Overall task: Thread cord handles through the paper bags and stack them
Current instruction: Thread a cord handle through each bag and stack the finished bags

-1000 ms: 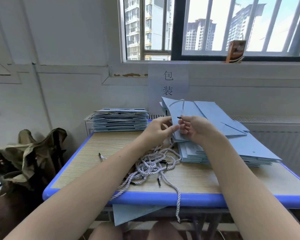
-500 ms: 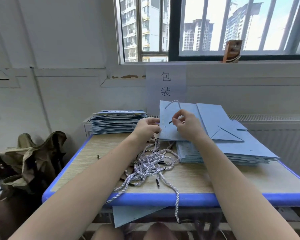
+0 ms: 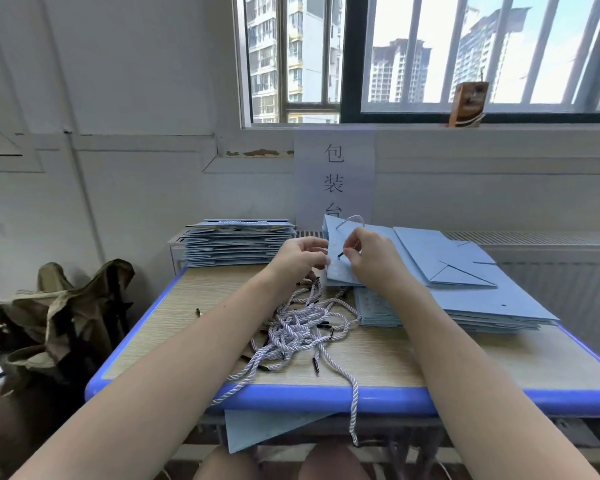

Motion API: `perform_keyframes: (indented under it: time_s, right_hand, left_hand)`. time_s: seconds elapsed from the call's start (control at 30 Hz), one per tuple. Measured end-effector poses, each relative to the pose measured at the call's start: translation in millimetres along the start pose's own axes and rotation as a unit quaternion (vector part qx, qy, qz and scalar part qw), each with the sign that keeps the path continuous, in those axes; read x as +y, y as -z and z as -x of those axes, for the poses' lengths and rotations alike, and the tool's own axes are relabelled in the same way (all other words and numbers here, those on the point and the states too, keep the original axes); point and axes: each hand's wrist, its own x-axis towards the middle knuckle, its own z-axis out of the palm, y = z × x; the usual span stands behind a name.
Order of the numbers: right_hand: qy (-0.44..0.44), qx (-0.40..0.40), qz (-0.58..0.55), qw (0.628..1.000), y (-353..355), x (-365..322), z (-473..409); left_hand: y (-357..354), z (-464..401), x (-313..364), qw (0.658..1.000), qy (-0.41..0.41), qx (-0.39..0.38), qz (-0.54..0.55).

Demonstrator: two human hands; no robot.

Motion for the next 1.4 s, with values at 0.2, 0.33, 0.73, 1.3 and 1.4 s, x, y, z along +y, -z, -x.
perform_keyframes:
  time_s: [0.2,0.33,0.73,1.3,1.4]
  right_hand:
    - [0.005,-0.061,0.03,0.998,1,-1,1]
    - [-0.019,-0.008,-0.023,1.0,1,-1,1]
    - [-0.019,-0.041,-0.104,0.994,6,0,-2]
    - [-0.122,0.016,-0.142,0.982,9,-1,3]
    - [-0.136,-0.011,-0.132,0.982,8,2,1]
  left_hand:
    - [-1,1,0,1.0,-0.005,0.0,-0.014]
    - [-2,2,3,1.0,-0.005,-0.004,-0.014]
    - [-5,16,9,0.998,-0.064,0.001,-0.006]
    - [2,9,5,0.988,-0.052,-0.034,-0.14]
    - [5,8,4,0.986,-0.041,0.03,-0.156]
